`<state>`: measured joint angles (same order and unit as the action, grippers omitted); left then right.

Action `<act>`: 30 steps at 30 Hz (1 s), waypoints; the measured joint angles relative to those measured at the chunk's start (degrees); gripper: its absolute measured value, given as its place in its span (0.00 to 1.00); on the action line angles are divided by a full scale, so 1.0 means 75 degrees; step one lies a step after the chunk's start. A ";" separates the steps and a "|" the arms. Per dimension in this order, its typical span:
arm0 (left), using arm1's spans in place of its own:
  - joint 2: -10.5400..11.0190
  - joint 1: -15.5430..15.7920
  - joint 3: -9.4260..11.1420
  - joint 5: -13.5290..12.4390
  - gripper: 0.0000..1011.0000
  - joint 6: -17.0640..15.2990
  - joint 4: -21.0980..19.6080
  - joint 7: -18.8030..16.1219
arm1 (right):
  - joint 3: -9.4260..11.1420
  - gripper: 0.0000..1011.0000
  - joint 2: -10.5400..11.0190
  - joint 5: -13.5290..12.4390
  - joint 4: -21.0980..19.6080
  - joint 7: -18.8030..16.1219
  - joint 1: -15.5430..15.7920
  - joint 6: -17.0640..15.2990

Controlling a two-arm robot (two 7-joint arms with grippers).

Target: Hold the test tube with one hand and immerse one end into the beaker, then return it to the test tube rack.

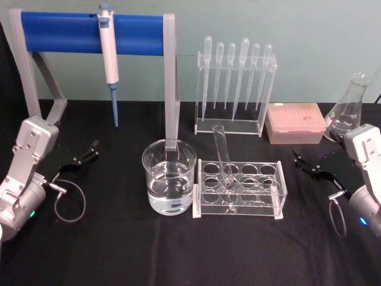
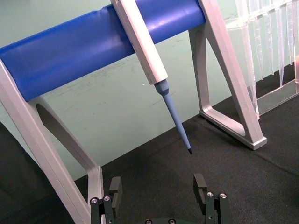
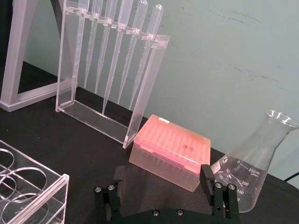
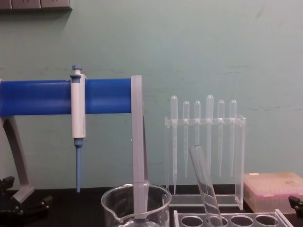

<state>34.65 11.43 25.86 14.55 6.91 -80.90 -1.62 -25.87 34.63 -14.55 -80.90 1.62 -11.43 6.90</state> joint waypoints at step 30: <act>0.0000 0.0000 0.0000 0.0000 0.99 0.0000 0.0000 0.0000 | 0.0001 0.99 0.0001 0.0000 0.0001 0.0000 0.0000 0.0001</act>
<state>34.65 11.43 25.86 14.55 6.90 -80.90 -1.62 -25.86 34.65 -14.55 -80.90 1.62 -11.43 6.91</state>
